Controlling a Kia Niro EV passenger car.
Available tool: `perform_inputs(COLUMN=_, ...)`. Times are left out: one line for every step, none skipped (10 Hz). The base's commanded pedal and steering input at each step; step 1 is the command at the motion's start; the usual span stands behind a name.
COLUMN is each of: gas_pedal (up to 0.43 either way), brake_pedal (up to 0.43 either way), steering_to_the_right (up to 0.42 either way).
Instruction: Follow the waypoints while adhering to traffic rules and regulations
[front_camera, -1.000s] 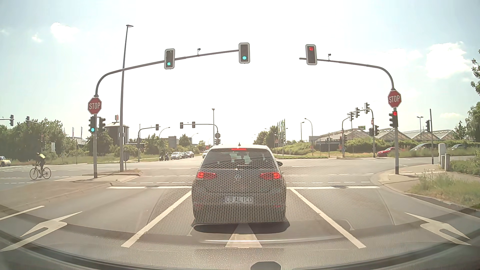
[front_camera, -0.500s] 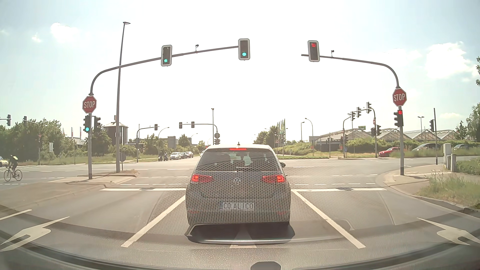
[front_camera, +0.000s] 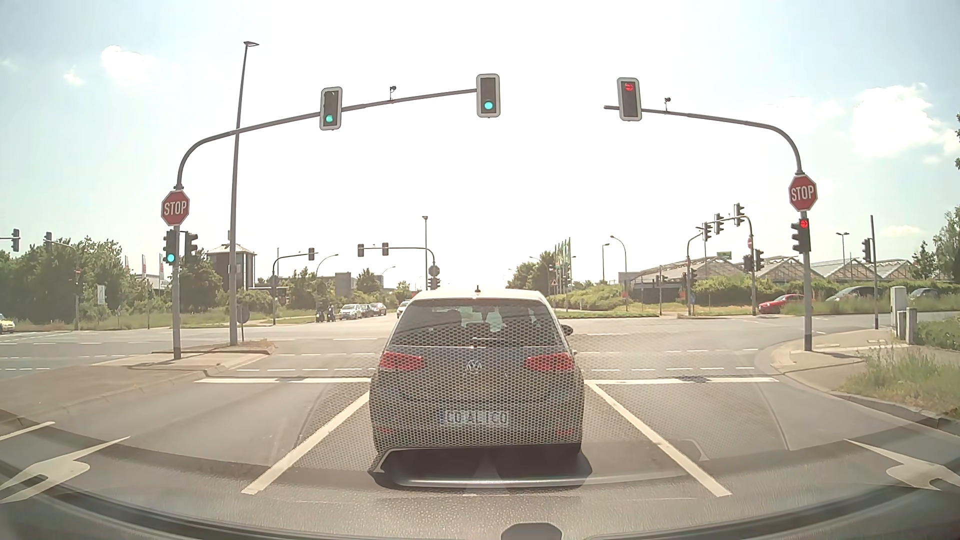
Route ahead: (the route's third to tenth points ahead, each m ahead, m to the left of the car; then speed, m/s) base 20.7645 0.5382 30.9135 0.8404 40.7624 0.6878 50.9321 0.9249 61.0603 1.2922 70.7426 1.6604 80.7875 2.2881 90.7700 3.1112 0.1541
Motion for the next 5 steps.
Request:
perform_inputs(gas_pedal=0.000, brake_pedal=0.000, steering_to_the_right=0.000)
perform_inputs(gas_pedal=0.000, brake_pedal=0.000, steering_to_the_right=0.000)
perform_inputs(gas_pedal=0.000, brake_pedal=0.000, steering_to_the_right=0.000)
perform_inputs(gas_pedal=0.000, brake_pedal=0.000, steering_to_the_right=0.000)
perform_inputs(gas_pedal=0.157, brake_pedal=0.000, steering_to_the_right=0.001)
